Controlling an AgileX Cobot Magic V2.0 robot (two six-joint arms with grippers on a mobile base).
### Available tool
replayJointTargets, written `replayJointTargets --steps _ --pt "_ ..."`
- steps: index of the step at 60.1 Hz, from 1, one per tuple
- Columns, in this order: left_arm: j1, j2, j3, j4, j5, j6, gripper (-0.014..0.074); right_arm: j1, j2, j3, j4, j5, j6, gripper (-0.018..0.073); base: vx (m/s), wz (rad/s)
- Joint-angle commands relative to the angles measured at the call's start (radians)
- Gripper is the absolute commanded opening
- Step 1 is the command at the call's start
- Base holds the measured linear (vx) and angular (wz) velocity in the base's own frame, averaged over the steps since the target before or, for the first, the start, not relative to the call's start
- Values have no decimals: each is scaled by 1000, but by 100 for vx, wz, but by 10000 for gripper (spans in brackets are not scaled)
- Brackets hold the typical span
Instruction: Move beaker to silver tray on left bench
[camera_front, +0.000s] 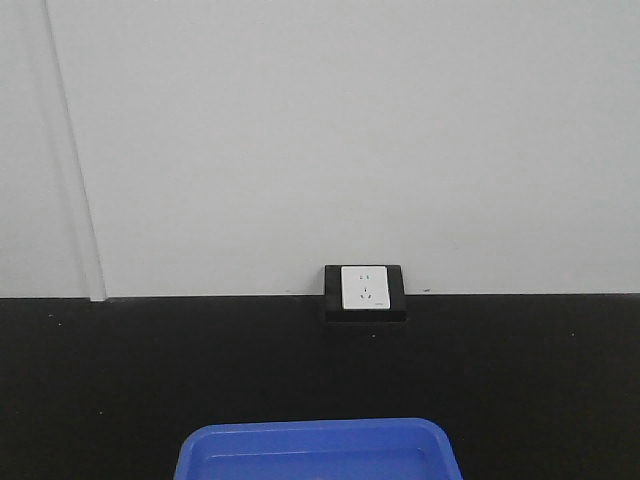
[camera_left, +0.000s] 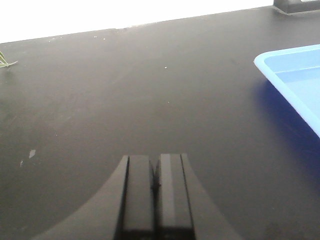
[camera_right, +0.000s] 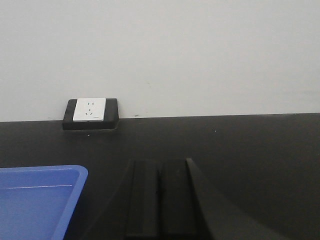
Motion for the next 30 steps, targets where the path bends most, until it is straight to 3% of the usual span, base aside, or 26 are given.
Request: replayJointTargets --steps 1,14,21,30 --pt "-6 -7 20 -3 -75 -2 1 -5 -10 -30 -11 -87 -9 -11 0 0" --pt "-6 -7 20 -3 -75 -2 1 -5 -10 -30 -11 -90 -15 -11 0 0" --pt "-6 -7 20 -3 -75 -2 1 -5 -10 -40 -10 -156 -15 -11 0 0" --pt "-6 -7 20 -3 -75 -2 1 -5 62 -153 -10 -216 -15 -11 0 0"
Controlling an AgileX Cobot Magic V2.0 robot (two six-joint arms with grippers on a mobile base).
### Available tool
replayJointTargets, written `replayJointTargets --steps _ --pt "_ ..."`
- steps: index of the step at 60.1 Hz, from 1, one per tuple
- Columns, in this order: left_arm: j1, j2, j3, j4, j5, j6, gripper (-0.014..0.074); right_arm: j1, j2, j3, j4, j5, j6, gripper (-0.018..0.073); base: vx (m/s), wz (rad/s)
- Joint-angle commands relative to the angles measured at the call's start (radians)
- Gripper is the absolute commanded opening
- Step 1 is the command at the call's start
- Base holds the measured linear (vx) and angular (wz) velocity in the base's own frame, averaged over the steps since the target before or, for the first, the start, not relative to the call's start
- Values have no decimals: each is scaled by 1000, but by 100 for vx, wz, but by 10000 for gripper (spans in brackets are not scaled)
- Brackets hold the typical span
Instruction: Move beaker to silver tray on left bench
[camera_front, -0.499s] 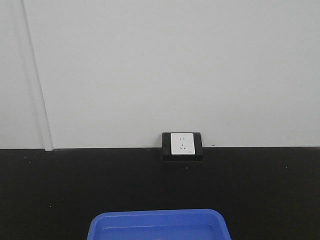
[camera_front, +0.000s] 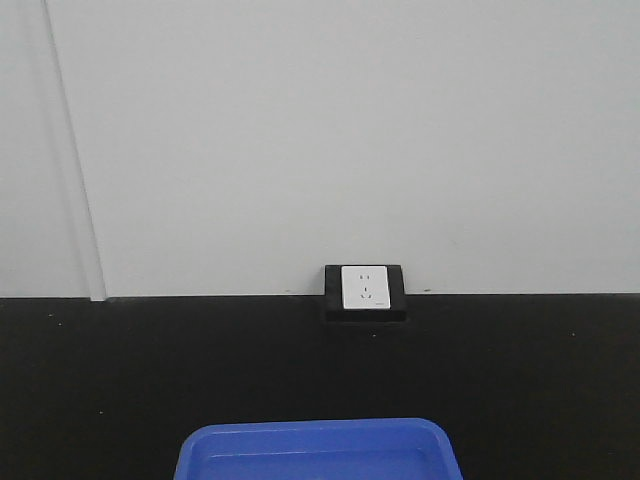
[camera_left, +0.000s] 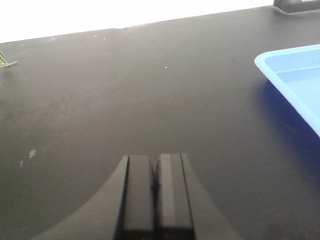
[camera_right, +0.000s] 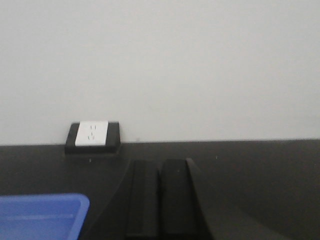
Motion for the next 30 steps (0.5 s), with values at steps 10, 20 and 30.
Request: replayJointTargets --steps 10,20,30 --pt "-6 -7 20 -3 -75 -2 1 -5 308 -285 -9 -277 -8 -11 0 0" --pt "-6 -7 20 -3 -75 -2 1 -5 590 -409 -9 -388 -8 -11 0 0" --pt "-6 -7 20 -3 -75 -2 1 -5 770 -455 -9 -439 -8 -8 0 0"
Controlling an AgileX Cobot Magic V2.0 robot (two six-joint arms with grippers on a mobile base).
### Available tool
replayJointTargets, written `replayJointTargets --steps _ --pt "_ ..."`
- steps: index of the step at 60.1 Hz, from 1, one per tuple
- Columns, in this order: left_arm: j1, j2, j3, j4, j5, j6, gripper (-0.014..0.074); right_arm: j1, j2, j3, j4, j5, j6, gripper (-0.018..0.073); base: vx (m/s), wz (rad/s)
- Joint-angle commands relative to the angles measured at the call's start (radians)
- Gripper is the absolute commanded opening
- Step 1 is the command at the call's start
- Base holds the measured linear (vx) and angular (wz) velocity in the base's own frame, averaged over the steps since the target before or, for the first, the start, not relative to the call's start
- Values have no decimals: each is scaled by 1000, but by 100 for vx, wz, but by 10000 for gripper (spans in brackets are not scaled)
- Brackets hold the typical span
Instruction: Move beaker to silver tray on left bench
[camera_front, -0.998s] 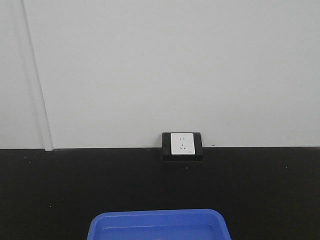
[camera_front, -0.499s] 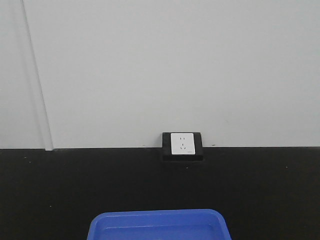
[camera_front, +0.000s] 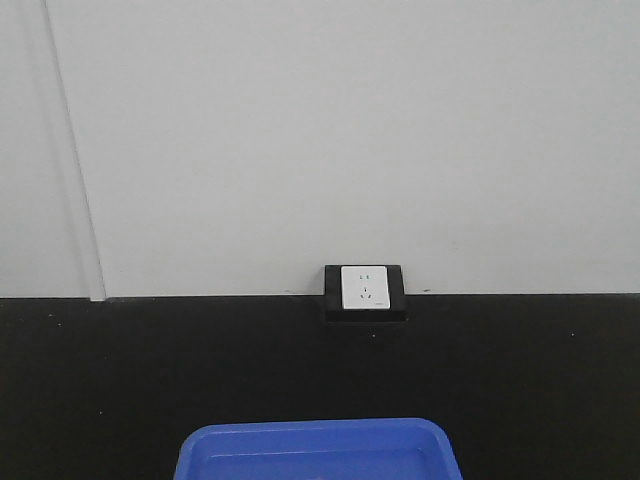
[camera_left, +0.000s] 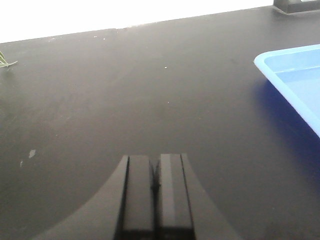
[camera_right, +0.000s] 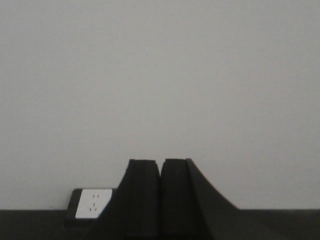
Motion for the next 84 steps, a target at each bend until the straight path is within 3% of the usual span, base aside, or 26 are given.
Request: replayJointTargets --steps 1,12,22,31,41,47,48,49,54,60,65,73,84 --pt "-6 -7 20 -3 -75 -2 1 -5 93 -51 -8 -113 -8 -8 0 0" --pt "-6 -7 20 -3 -75 -2 1 -5 202 -51 -8 -171 -8 29 0 0" --pt "-6 -7 20 -3 -75 -2 1 -5 232 -51 -8 -182 -8 134 0 0" --pt "-6 -7 20 -3 -75 -2 1 -5 232 -51 -8 -190 -8 314 0 0" --pt "-6 -7 20 -3 -75 -2 1 -5 232 -51 -7 -207 -8 579 0 0" --pt "-6 -7 20 -3 -75 -2 1 -5 232 -51 -5 -240 -3 680 0 0" --pt "-6 -7 20 -3 -75 -2 1 -5 232 -51 -3 -250 6 689 0 0" --pt "-6 -7 20 -3 -75 -2 1 27 233 -51 -65 -310 85 718 0 0" --pt "-6 -7 20 -3 -75 -2 1 71 256 -51 -207 -293 121 708 0 0" --pt "-6 -7 20 -3 -75 -2 1 175 334 -51 -459 -235 215 683 0 0" --pt "-6 -7 20 -3 -75 -2 1 259 426 -49 -583 -224 295 657 0 0" --pt "-6 -7 20 -3 -75 -2 1 345 615 -49 -602 -290 330 621 0 0" --pt "-6 -7 20 -3 -75 -2 1 375 872 -52 -599 -499 314 603 0 0"
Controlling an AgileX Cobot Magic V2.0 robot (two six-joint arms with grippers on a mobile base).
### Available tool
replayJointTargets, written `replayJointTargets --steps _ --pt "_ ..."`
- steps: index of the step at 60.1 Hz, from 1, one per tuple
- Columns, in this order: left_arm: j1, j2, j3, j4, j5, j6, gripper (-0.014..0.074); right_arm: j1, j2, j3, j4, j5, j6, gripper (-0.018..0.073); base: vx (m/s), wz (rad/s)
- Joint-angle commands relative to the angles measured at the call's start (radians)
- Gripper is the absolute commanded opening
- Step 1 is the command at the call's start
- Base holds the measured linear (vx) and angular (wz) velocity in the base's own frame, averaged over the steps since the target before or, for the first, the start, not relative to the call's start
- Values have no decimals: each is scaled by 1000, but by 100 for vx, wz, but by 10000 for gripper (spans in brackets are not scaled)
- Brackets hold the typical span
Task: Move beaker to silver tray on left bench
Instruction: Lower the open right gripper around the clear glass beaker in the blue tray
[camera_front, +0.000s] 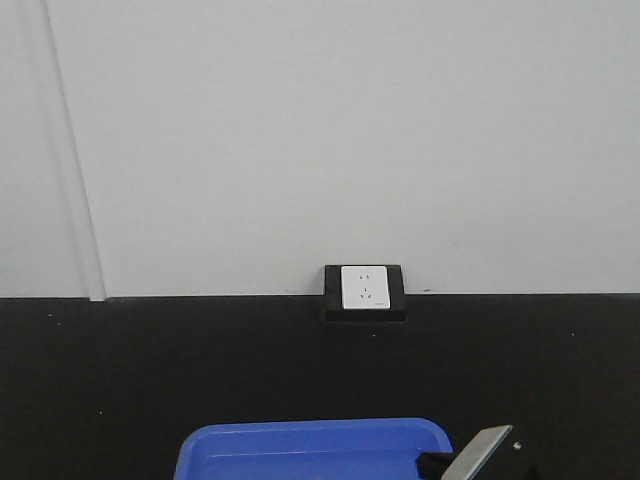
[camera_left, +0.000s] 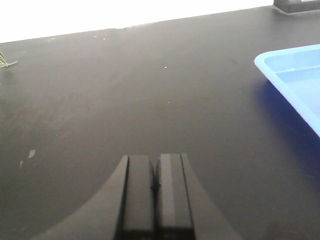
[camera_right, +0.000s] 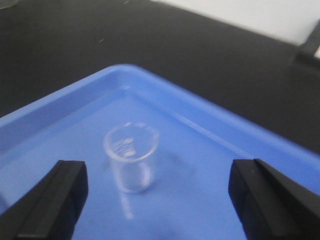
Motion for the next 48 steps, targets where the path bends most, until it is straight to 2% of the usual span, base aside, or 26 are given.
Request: replayJointTargets --steps 1,14,29,40,48 --pt "-6 -7 20 -3 -75 -2 1 8 81 -30 11 -187 -14 603 0 0" --pt "-6 -7 20 -3 -75 -2 1 8 277 -59 17 -335 -25 601 0 0" --pt "-6 -7 20 -3 -75 -2 1 8 403 -161 1 -369 7 599 0 0" --pt "-6 -7 20 -3 -75 -2 1 10 464 -217 -54 -416 20 594 0 0" --pt "-6 -7 20 -3 -75 -2 1 31 505 -259 -45 -419 23 594 0 0"
